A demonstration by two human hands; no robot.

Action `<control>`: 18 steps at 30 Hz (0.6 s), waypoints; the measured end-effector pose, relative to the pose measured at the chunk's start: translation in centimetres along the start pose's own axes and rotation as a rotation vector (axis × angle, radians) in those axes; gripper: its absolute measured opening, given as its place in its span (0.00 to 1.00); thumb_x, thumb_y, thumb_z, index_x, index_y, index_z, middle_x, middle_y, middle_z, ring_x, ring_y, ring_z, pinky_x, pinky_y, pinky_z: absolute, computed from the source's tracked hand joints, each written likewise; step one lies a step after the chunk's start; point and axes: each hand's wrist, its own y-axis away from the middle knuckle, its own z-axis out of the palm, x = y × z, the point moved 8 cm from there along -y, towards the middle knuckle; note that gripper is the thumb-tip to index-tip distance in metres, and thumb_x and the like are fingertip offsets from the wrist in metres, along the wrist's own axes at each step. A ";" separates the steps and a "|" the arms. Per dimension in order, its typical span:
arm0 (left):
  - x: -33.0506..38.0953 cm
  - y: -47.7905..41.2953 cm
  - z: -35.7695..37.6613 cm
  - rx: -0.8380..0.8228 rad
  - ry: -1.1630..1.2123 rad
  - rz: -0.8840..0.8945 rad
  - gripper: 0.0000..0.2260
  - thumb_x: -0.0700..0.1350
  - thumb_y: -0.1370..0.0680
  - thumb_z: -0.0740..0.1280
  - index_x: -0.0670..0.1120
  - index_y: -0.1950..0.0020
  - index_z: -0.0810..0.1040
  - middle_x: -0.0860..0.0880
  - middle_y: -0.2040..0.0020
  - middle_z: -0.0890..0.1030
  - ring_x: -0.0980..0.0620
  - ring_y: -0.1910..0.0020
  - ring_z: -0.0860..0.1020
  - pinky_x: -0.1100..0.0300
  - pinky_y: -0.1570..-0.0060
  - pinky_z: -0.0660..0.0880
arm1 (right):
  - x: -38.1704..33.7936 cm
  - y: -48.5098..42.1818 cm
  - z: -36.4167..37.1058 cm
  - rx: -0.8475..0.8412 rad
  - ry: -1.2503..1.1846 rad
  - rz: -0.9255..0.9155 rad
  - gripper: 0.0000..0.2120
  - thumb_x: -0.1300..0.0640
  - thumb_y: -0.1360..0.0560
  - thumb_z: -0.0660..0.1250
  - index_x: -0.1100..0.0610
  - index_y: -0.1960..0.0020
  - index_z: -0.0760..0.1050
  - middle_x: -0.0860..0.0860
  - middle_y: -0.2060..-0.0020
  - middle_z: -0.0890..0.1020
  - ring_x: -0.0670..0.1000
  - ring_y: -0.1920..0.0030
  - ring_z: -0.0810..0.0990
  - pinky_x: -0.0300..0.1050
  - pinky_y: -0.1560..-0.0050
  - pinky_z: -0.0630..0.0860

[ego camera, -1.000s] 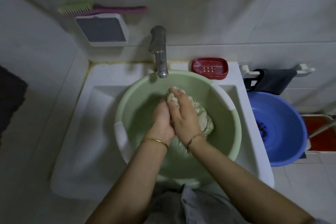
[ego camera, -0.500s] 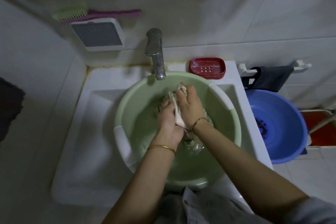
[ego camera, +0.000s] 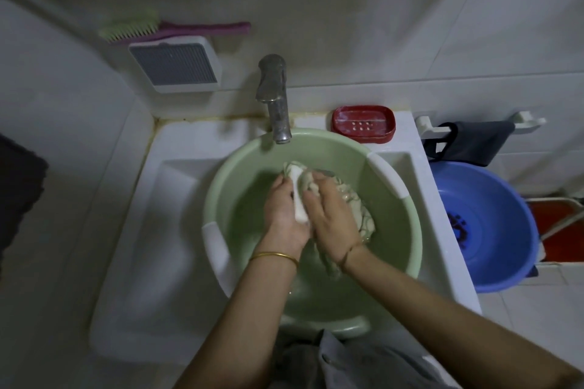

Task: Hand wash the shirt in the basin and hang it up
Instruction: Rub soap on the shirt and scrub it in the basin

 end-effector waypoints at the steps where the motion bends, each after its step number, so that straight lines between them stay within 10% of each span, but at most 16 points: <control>1: 0.0 0.0 -0.2 0.014 -0.038 -0.024 0.10 0.42 0.19 0.58 0.44 0.55 0.77 0.45 0.62 0.82 0.51 0.67 0.80 0.63 0.65 0.79 | -0.7 0.8 0.5 0.002 -0.002 -0.062 0.20 0.53 0.22 0.56 0.60 0.33 0.69 0.54 0.39 0.76 0.48 0.40 0.72 0.30 0.39 0.63; 4: -1.5 1.1 0.2 -0.022 -0.094 -0.139 0.13 0.47 0.19 0.57 0.44 0.50 0.79 0.45 0.53 0.82 0.50 0.55 0.80 0.60 0.53 0.78 | -0.6 -1.4 1.1 -0.008 0.129 -0.077 0.24 0.49 0.23 0.53 0.58 0.31 0.68 0.55 0.32 0.72 0.51 0.30 0.66 0.44 0.29 0.59; 9: -1.3 1.0 0.9 -0.055 0.047 -0.099 0.10 0.40 0.20 0.58 0.42 0.54 0.78 0.44 0.61 0.82 0.48 0.59 0.80 0.55 0.51 0.77 | 2.2 -2.8 -0.6 -0.008 0.023 0.121 0.15 0.51 0.19 0.55 0.57 0.37 0.70 0.53 0.47 0.78 0.56 0.44 0.76 0.44 0.48 0.70; 14: -1.4 1.0 -0.2 -0.025 -0.094 -0.171 0.14 0.46 0.19 0.55 0.42 0.51 0.78 0.44 0.56 0.82 0.50 0.58 0.81 0.60 0.55 0.78 | -0.9 0.1 1.2 -0.054 0.184 -0.157 0.23 0.49 0.22 0.52 0.58 0.30 0.68 0.54 0.32 0.71 0.51 0.29 0.64 0.38 0.29 0.55; 18: -1.7 1.7 0.7 -0.061 -0.008 -0.172 0.12 0.43 0.19 0.57 0.42 0.42 0.77 0.42 0.47 0.80 0.46 0.50 0.78 0.52 0.45 0.74 | 1.6 -4.1 -0.4 -0.040 0.090 0.073 0.15 0.50 0.19 0.54 0.56 0.37 0.70 0.55 0.48 0.78 0.55 0.45 0.77 0.47 0.45 0.71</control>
